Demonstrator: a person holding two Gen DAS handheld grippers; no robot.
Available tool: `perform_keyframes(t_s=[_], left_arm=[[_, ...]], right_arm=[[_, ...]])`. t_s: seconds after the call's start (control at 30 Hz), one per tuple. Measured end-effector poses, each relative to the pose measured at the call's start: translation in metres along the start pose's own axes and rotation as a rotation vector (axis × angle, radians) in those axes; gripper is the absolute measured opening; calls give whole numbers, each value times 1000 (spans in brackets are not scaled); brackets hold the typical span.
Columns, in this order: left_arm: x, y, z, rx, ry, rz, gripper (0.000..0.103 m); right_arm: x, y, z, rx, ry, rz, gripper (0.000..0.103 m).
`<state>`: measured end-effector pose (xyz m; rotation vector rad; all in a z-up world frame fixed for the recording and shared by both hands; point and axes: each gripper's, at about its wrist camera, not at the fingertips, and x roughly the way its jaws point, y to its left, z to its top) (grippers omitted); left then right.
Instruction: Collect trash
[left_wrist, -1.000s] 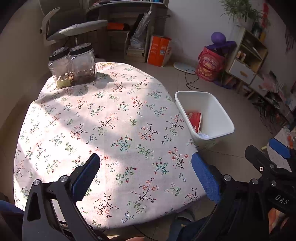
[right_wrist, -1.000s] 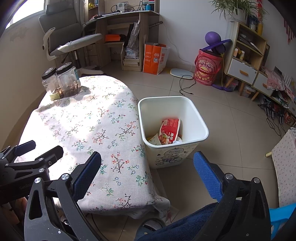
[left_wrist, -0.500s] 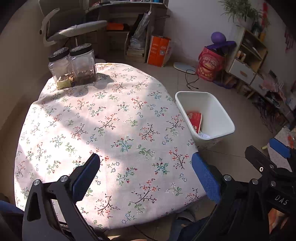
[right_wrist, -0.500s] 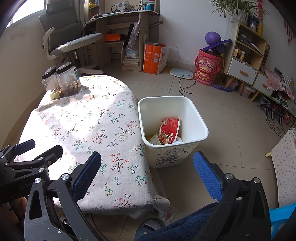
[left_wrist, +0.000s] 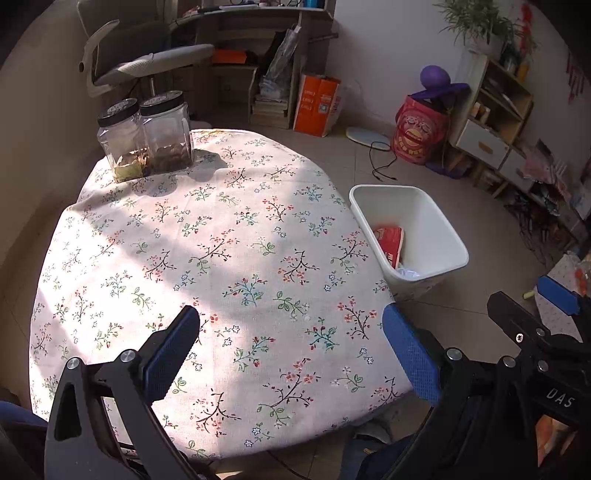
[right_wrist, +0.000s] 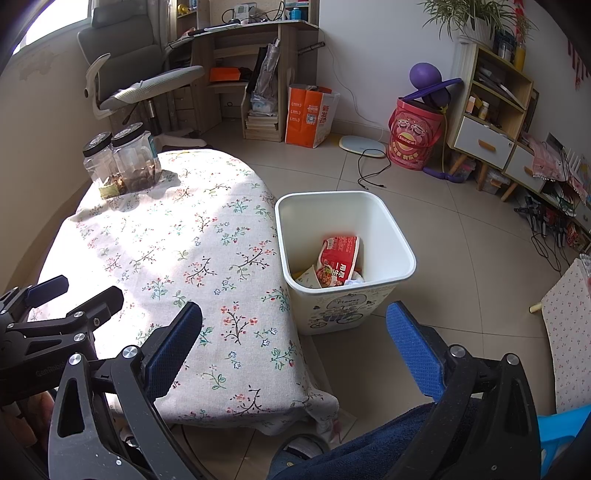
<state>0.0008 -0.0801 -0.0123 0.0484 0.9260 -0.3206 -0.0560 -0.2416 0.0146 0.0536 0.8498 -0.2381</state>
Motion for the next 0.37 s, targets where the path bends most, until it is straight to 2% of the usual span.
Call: perform_keyframes(t_s=[0.37], left_arm=[[-1,-1,0,8,-3,5,96]], right_arm=[[0,0,0,-1,0,0,96]])
